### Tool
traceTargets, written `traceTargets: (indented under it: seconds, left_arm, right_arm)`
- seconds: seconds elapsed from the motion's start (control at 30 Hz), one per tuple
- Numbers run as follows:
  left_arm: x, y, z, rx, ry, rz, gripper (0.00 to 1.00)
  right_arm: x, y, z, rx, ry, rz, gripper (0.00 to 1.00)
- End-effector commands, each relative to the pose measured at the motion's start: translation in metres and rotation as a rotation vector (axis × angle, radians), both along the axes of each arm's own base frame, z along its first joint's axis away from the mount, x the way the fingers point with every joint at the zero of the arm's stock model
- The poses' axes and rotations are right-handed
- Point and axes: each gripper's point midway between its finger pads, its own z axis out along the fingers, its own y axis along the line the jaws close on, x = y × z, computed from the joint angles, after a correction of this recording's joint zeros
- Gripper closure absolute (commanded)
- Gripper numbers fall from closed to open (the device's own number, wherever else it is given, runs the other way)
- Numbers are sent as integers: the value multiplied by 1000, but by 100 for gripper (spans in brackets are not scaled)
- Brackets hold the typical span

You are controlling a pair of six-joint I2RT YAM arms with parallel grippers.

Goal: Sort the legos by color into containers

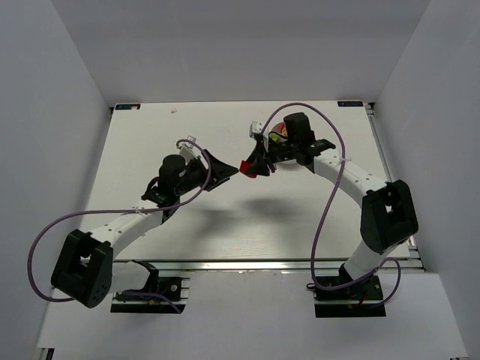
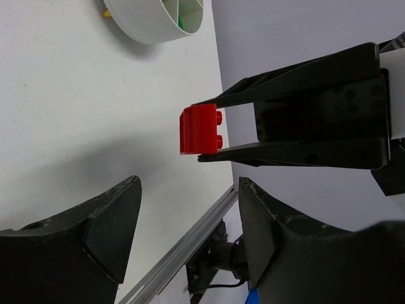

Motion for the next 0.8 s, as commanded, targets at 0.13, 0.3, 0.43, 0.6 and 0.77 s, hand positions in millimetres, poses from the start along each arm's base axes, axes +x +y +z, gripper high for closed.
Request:
traceTargets:
  seconds: [0.13,0.3,0.43,0.6,0.77]
  left_arm:
    - [1,-20,21,-38,-52,-49,29]
    - [3,-27,17,-48,-43,-63,29]
    - [5,-32,14,-48,-38,-77,32]
    - [8,-37,14,-43,-39,-91,40]
    - [7,-40,11,-39,-32,-106,57]
  right_arm:
    - [-10,3,18,38,-63,60,100]
    - [-22,6,11,22,-61,91,100]
    - [-30,8,11,23,-70,110,100]
    - [-32,8,9,16,-73,116,100]
    - [-31,7,6,7,-80,111,100]
